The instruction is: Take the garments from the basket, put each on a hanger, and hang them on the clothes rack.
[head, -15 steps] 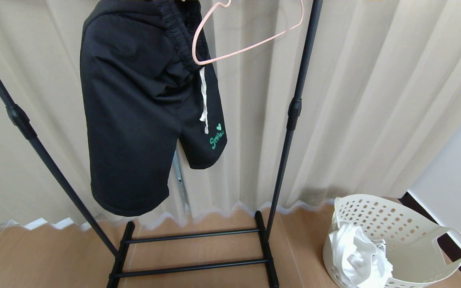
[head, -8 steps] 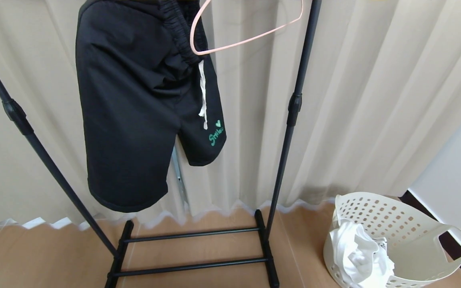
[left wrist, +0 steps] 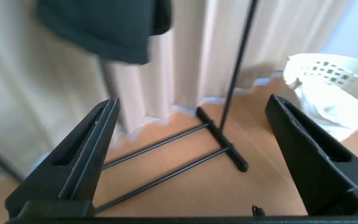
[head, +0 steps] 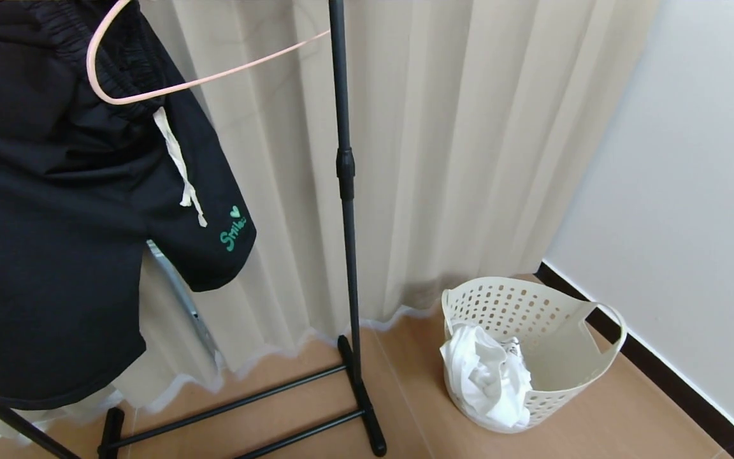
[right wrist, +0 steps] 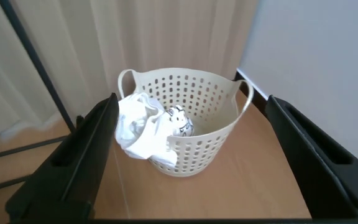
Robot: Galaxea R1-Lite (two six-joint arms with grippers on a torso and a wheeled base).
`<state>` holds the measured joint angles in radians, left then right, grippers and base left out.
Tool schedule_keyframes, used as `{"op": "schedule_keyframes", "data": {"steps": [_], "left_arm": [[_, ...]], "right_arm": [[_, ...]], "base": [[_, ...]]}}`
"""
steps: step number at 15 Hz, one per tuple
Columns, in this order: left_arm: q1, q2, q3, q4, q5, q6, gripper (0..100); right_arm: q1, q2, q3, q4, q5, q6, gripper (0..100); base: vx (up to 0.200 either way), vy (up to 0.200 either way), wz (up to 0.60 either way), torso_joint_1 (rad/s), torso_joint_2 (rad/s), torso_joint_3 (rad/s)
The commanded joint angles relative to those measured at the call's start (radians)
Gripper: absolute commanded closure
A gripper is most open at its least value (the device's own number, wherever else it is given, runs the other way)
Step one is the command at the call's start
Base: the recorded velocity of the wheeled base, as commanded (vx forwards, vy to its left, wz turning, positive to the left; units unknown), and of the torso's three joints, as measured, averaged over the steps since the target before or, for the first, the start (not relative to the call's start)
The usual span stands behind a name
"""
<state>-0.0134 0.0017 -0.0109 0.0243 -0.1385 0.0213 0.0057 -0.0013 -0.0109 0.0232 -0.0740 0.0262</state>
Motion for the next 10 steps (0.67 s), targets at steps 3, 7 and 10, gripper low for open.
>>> {"op": "schedule_keyframes", "data": {"steps": [3, 7, 10], "left_arm": [[0.000, 0.000, 0.000, 0.000, -0.001, 0.000, 0], [0.000, 0.000, 0.000, 0.000, -0.001, 0.000, 0], [0.000, 0.000, 0.000, 0.000, -0.001, 0.000, 0]], "right_arm": [[0.000, 0.001, 0.000, 0.000, 0.000, 0.000, 0], [0.000, 0.001, 0.000, 0.000, 0.000, 0.000, 0], [0.000, 0.001, 0.000, 0.000, 0.000, 0.000, 0]], "base": [[0.000, -0.133, 0.00, 0.002, 0.00, -0.002], [0.000, -0.200, 0.00, 0.007, 0.00, 0.002], [0.000, -0.200, 0.00, 0.001, 0.01, 0.004]]}}
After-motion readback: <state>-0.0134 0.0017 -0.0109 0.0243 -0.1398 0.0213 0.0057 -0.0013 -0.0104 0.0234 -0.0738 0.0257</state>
